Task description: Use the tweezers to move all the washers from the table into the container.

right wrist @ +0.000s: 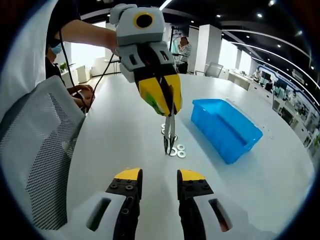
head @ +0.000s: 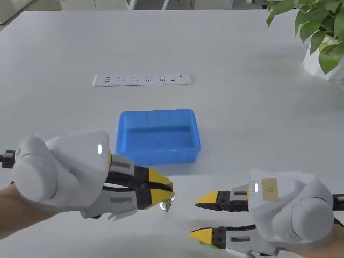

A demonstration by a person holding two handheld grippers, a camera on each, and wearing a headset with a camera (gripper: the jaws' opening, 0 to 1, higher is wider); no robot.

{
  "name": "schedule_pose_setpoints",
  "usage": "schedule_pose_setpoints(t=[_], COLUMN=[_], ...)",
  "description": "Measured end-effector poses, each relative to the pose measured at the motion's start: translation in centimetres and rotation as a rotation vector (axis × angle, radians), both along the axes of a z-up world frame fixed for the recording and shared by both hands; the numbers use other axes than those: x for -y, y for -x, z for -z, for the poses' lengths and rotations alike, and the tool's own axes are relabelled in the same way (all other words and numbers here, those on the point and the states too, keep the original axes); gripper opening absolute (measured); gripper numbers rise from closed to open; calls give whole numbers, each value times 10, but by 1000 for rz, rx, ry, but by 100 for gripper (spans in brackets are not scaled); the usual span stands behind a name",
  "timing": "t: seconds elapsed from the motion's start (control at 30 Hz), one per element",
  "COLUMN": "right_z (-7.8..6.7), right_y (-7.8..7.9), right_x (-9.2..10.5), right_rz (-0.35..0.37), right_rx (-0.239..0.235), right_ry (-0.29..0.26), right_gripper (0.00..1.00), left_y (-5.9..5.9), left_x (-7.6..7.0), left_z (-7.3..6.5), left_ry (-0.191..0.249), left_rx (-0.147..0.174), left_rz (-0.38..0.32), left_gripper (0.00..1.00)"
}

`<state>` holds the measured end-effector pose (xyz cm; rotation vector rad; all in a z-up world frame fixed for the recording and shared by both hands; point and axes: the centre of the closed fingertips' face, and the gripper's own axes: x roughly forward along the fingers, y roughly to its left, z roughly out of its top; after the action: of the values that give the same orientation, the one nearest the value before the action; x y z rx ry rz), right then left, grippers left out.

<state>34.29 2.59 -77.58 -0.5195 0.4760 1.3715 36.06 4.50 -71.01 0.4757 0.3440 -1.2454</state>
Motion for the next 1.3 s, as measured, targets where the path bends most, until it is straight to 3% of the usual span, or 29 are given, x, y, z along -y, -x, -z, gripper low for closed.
schedule_pose_setpoints(t=[0.23, 0.4, 0.67, 0.9, 1.0, 1.3], right_z=[2, 2, -1, -2, -1, -4], right_y=[4, 5, -12, -24, -21, -21], right_x=[-3, -7, -28, -50, -55, -59], right_rz=[-7, -16, -42, -69, -97, -126], right_rx=[-8, -8, 16, 31, 23, 13], right_ry=[0, -2, -8, -22, -20, -25], right_gripper=[29, 28, 28, 26, 22, 17], left_y=[2, 2, -9, -5, -2, -2], left_x=[-1, -3, -10, -13, -15, -15], left_z=[0, 0, 1, 7, 11, 11], left_ry=[-3, 5, 35, 18, -6, -11], left_rx=[-6, -27, -76, -100, -99, -95], left_rz=[2, -14, -76, -73, -65, -65], left_gripper=[6, 6, 6, 7, 8, 8])
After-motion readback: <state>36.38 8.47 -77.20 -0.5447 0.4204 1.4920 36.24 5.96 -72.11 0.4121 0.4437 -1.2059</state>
